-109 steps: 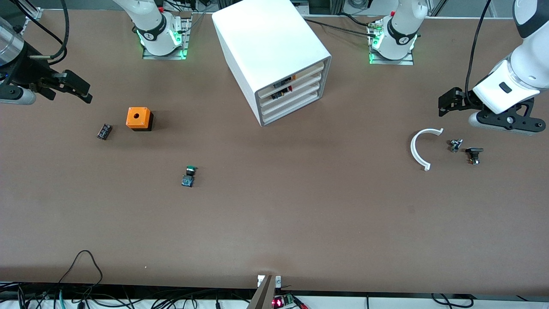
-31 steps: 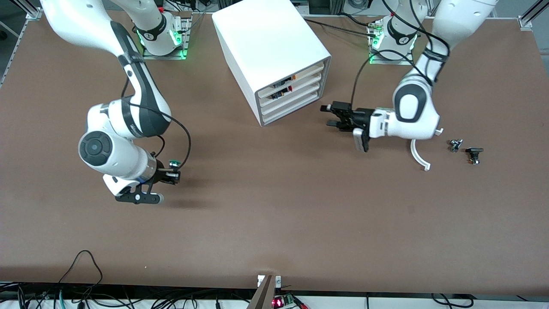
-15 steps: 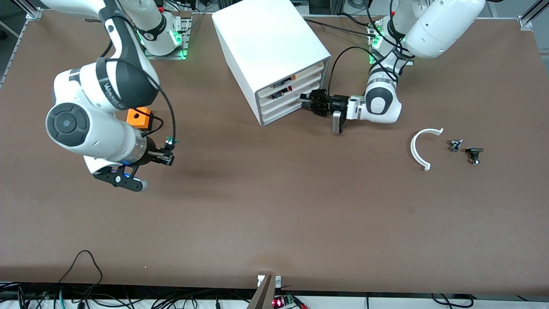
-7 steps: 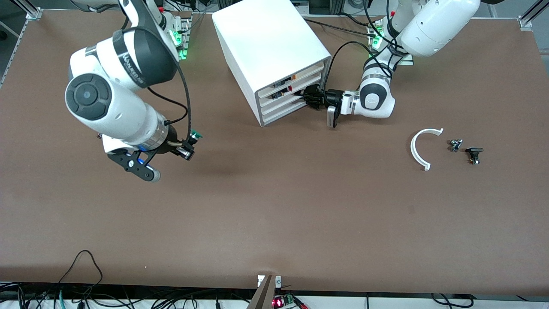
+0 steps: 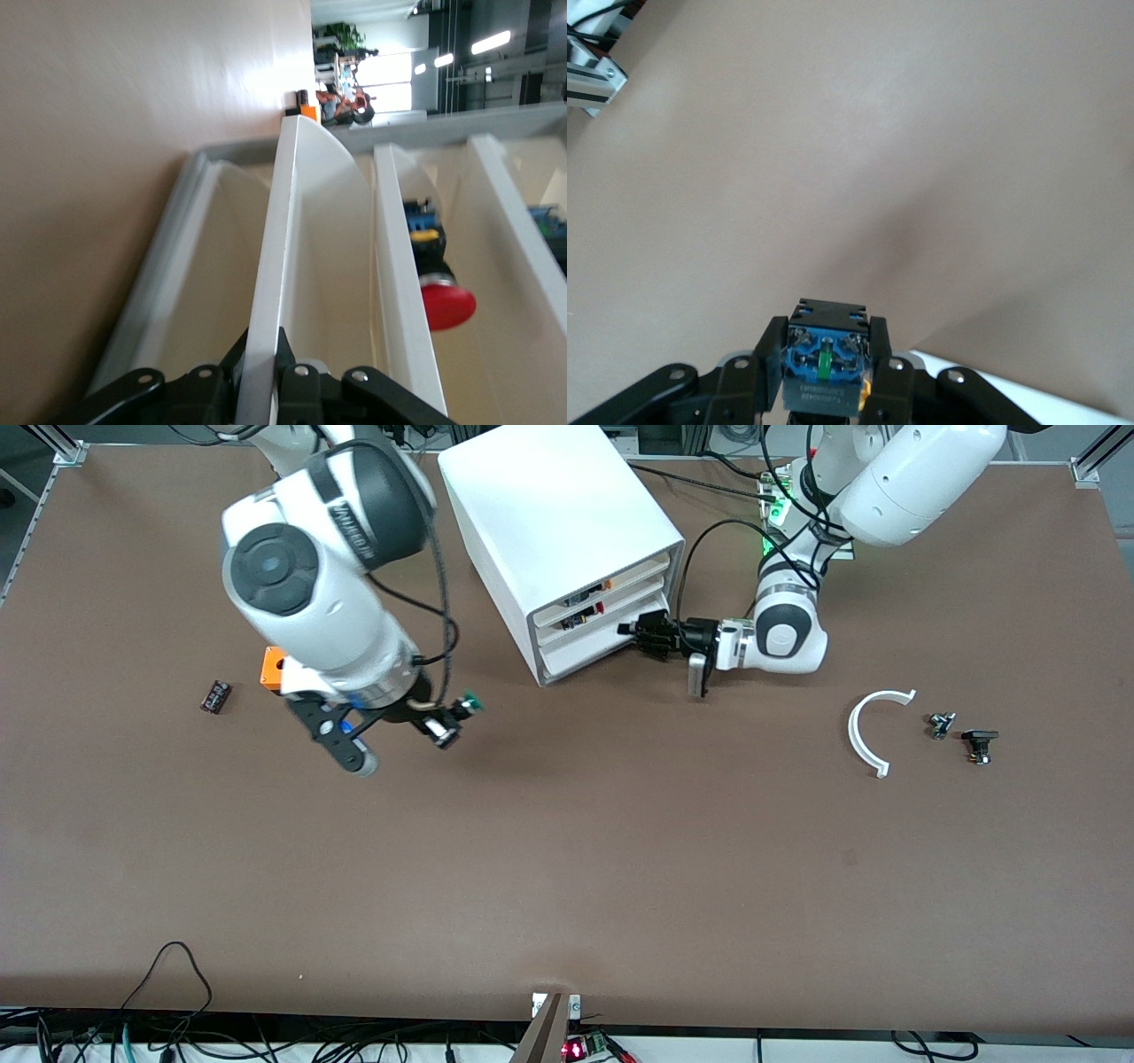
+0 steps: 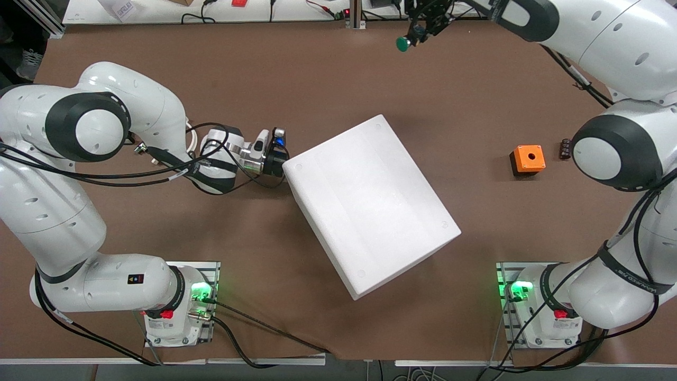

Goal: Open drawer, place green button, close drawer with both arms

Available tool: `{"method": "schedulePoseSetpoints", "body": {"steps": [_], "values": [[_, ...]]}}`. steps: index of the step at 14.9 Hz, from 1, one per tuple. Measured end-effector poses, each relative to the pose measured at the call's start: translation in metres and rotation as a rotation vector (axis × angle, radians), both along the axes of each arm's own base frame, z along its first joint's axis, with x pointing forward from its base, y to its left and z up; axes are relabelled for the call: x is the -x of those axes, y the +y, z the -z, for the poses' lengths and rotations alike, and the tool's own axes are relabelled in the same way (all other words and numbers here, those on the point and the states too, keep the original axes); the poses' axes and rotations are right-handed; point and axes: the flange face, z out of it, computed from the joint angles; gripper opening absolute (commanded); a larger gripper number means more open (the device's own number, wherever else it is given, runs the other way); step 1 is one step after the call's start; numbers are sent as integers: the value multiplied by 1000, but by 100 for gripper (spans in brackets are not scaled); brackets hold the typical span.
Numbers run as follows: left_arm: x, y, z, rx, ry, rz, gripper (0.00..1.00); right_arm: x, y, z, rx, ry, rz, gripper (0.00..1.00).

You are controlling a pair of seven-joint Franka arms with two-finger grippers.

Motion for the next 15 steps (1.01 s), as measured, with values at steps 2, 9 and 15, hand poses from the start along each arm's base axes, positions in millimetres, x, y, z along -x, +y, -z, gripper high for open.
{"method": "schedulePoseSetpoints", "body": {"steps": [2,9,15], "values": [[-18,16,0,-8,-17,-38,0,6,22,2,-23,-20,65,0],[-77,53,-9,-50,-46,-58,75,33,101,35,-90,-46,221,0],[-100,64,-13,-81,-95,-53,100,58,154,87,-95,-22,252,0]]}}
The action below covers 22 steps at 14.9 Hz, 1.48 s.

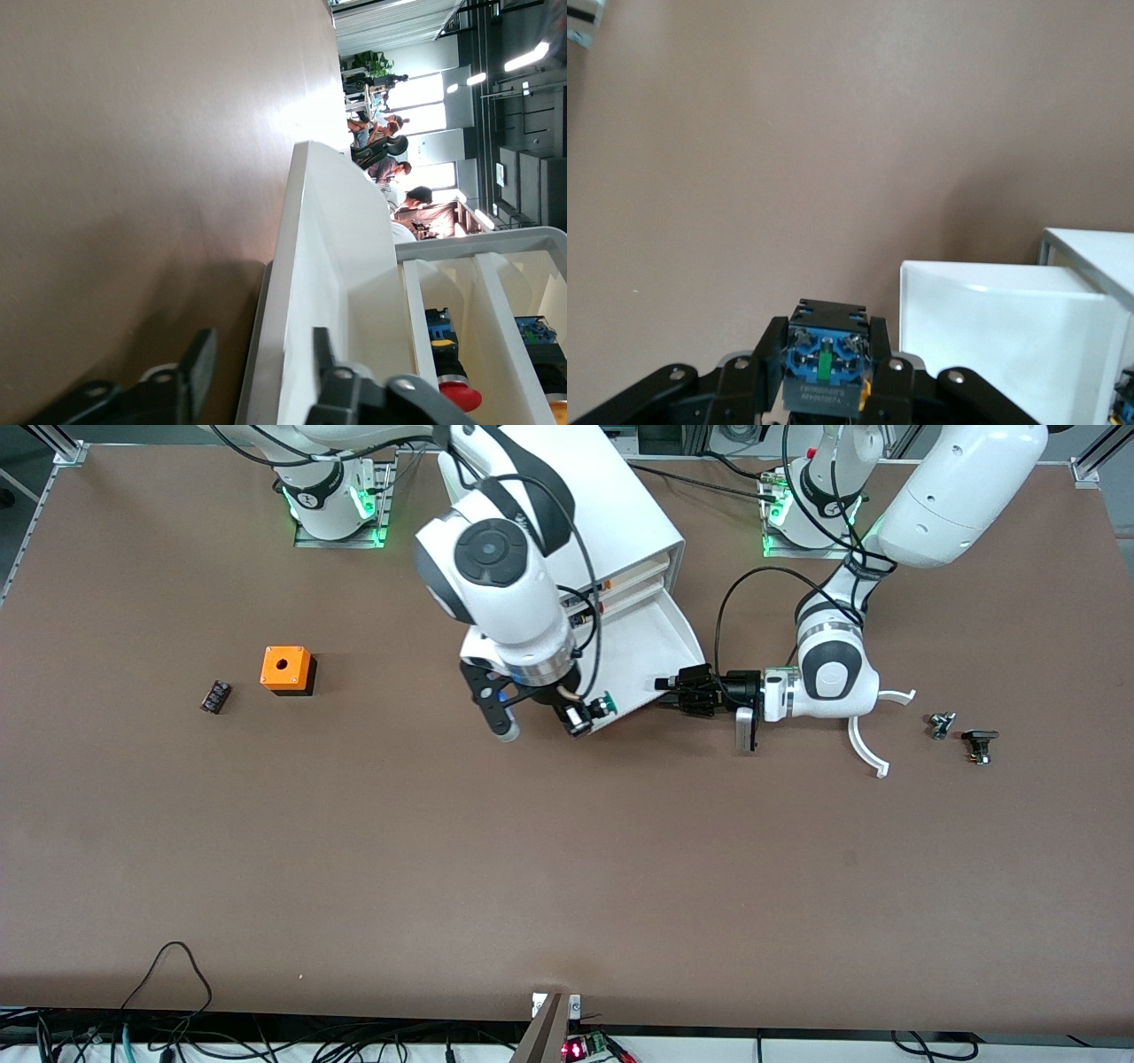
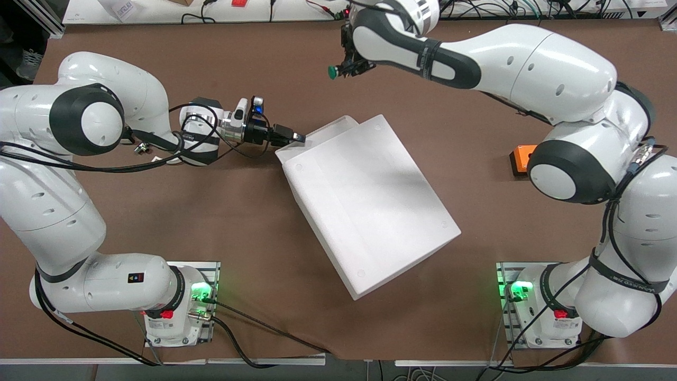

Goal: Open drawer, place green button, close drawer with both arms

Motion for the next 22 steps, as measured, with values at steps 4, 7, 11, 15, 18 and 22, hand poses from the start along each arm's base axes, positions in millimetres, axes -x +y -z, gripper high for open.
{"method": "schedulePoseSetpoints", "body": {"steps": [4,7,11,15,18,22], "values": [[-19,13,-10,-22,30,-15,100,31,41,40,8,14,3,0],[-39,25,-29,-100,66,42,100,59,65,79,15,11,-7,0],[-72,55,-61,-197,58,102,100,91,75,126,62,4,-37,0],[-99,86,-109,-297,130,196,100,101,77,140,63,4,-38,100],[-116,98,-163,-498,231,241,100,95,74,131,55,-16,-31,100],[-129,92,-225,-827,370,225,100,58,47,81,121,-130,-109,100]]}}
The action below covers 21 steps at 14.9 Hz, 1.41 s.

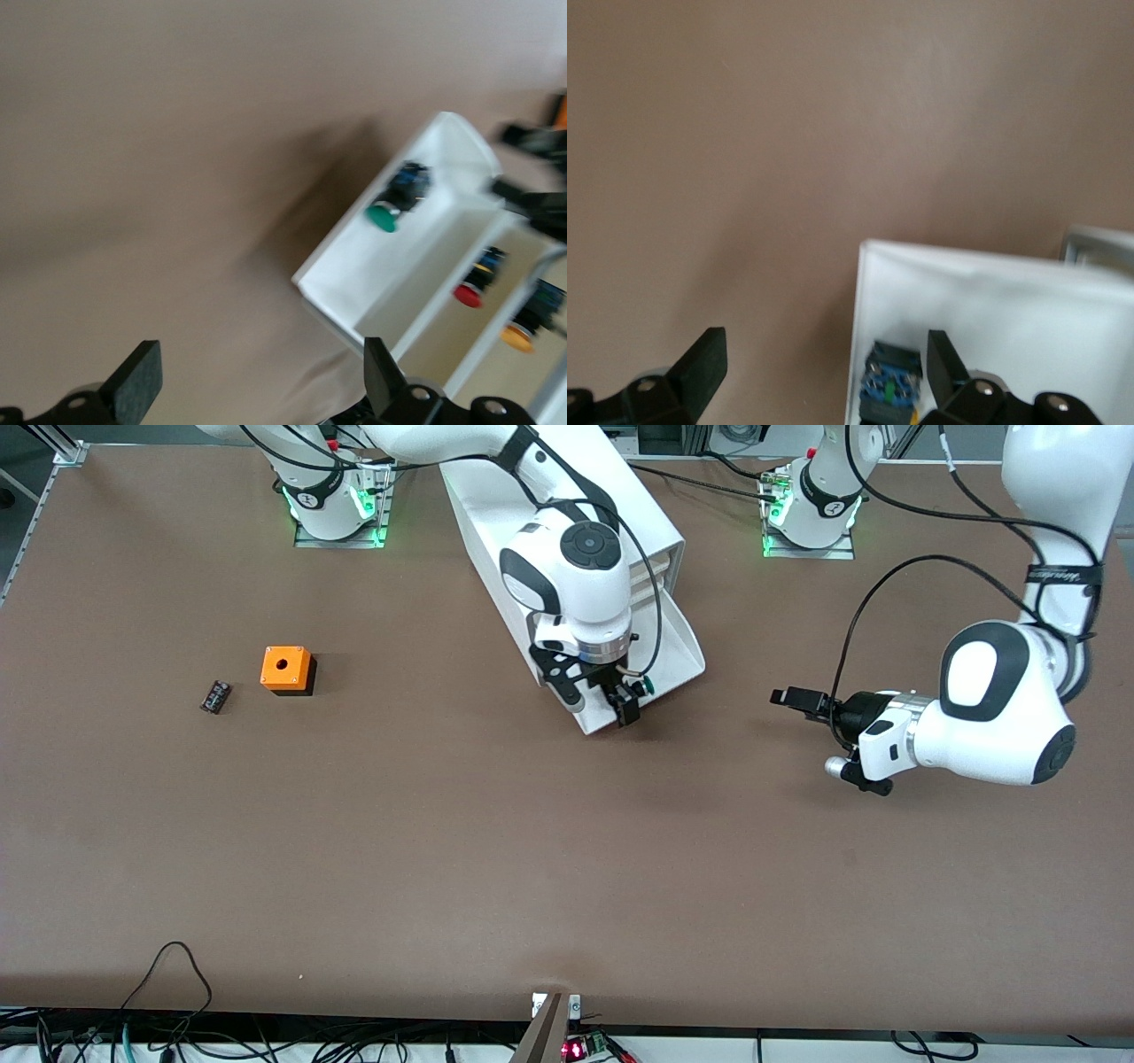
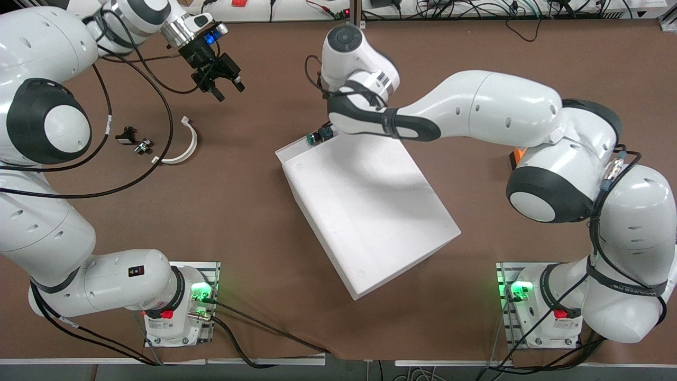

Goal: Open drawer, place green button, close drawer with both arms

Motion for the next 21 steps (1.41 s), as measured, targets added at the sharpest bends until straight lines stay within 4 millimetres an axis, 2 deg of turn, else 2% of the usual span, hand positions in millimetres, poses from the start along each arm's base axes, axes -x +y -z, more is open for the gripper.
{"method": "schedulePoseSetpoints", "body": {"steps": [2,5,9,12,14,15,18,21], "values": [[2,-20,0,-164,30,-28,100,-27,-27,-30,18,-32,-83,100],[7,-67,16,-363,61,-176,100,-69,-85,-64,78,-37,-215,100],[17,-119,63,-475,-46,-340,100,-112,-165,-97,75,5,-383,100],[47,-175,94,-510,-108,-435,100,-136,-238,-118,75,43,-487,100],[68,-210,106,-518,-136,-470,100,-146,-285,-127,84,59,-575,100],[76,-220,110,-520,-140,-482,100,-148,-308,-129,92,63,-622,100],[90,-235,117,-528,-137,-484,100,-145,-377,-139,123,65,-766,100],[102,-250,117,-524,-130,-468,100,-128,-438,-160,152,56,-850,100]]}}
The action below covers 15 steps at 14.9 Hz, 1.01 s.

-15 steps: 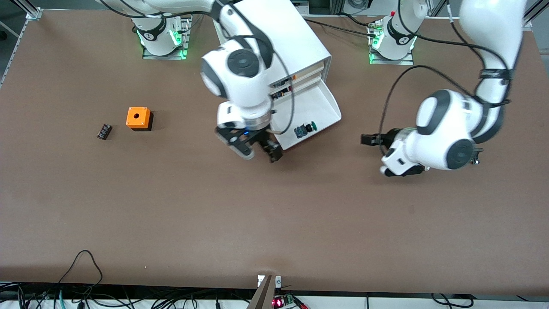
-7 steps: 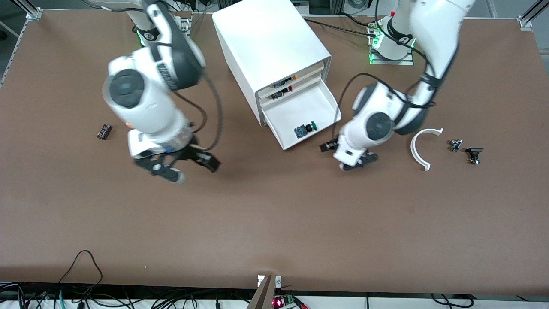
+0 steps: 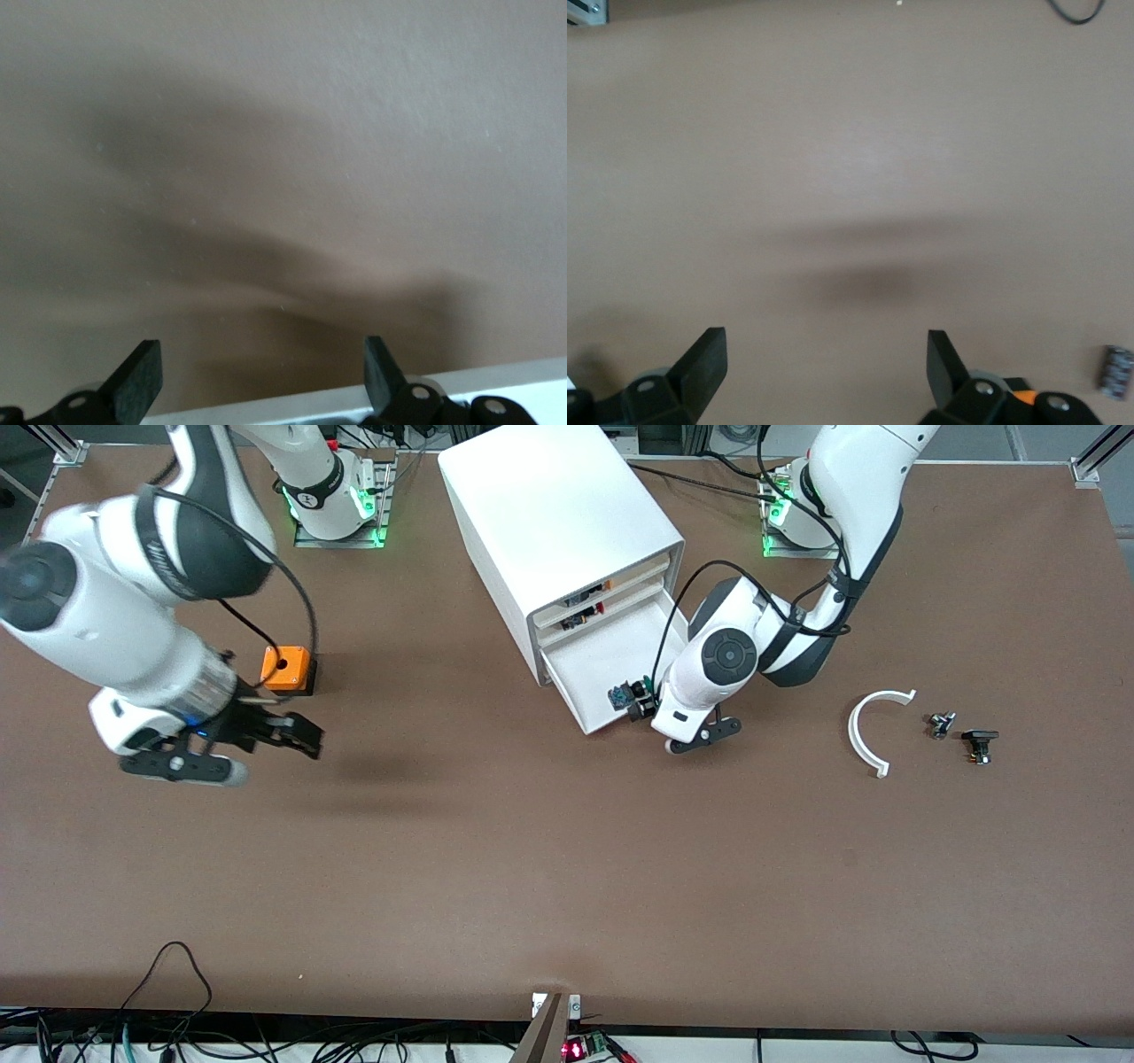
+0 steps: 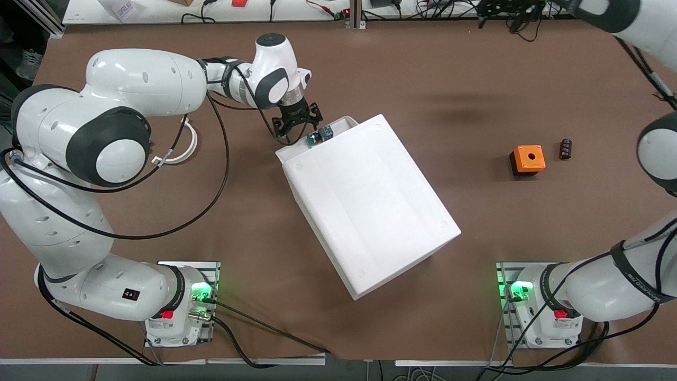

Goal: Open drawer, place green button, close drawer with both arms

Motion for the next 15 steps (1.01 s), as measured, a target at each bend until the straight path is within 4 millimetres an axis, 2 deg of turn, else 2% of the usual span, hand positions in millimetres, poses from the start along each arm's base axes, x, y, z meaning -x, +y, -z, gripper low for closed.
{"method": "schedulePoseSetpoints", "body": {"steps": [2,8,11,15], "values": [[12,-13,1,6,11,20,100,16,-26,-12,-1,-1,0,100],[51,-50,3,22,49,82,100,56,-75,-55,-12,35,39,100],[65,-62,8,28,78,73,100,76,-84,-73,-11,21,51,100],[80,-77,9,42,98,91,100,98,-84,-74,29,20,40,100]]}}
